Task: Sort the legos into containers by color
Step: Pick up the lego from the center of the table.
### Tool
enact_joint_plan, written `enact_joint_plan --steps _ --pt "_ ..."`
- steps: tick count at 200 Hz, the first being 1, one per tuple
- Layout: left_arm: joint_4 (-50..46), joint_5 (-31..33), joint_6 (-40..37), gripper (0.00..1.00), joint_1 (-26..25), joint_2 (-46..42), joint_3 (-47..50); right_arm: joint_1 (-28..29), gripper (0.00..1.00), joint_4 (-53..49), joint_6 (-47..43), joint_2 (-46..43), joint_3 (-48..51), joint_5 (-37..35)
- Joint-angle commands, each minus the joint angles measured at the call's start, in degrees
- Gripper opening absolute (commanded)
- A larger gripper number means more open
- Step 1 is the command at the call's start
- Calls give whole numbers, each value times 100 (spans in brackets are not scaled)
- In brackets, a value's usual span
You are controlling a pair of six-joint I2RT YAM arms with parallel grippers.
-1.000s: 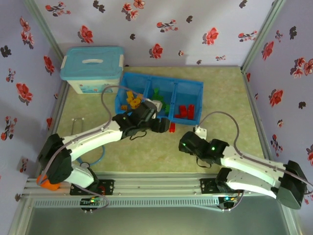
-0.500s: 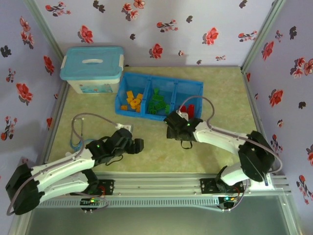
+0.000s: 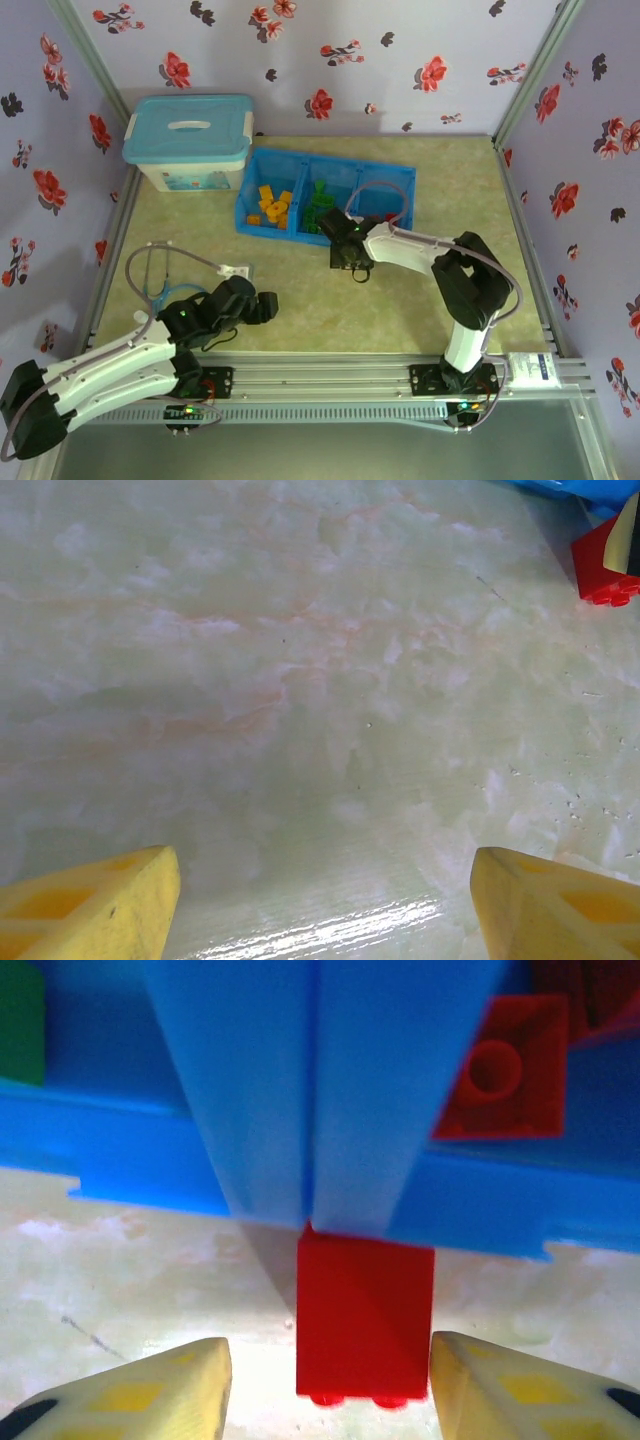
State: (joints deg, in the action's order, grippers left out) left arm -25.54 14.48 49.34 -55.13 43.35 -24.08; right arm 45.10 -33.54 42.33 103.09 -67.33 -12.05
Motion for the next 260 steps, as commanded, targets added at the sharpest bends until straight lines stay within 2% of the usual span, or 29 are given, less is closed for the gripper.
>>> enact_joint_plan --steps 1,36,51,80,107,151,190,233,260 --pt "-153 196 105 76 -37 -116 78 -29 49 -365 -98 230 -209 -142" --pt "-154 238 65 76 -32 -114 96 -10 27 -338 -49 252 -137 -114" --pt "-112 242 58 76 -37 -108 104 24 25 -354 -36 195 -95 -153" --pt "-65 252 32 76 -34 -66 62 85 25 -438 -31 30 -36 -254" --pt "-90 249 10 76 -35 -29 1 102 36 -523 -27 -98 -74 -330" --pt "-171 256 5 76 -32 -81 -56 74 41 -513 -116 -76 -117 -384" --pt "-157 251 15 76 -32 -79 -47 57 50 -474 -156 192 -169 -284" --pt "-100 259 -10 76 -32 -7 -60 35 48 -398 -189 374 -193 -227" --pt "-74 261 -12 76 -32 46 -84 43 36 -399 -155 326 -169 -195"
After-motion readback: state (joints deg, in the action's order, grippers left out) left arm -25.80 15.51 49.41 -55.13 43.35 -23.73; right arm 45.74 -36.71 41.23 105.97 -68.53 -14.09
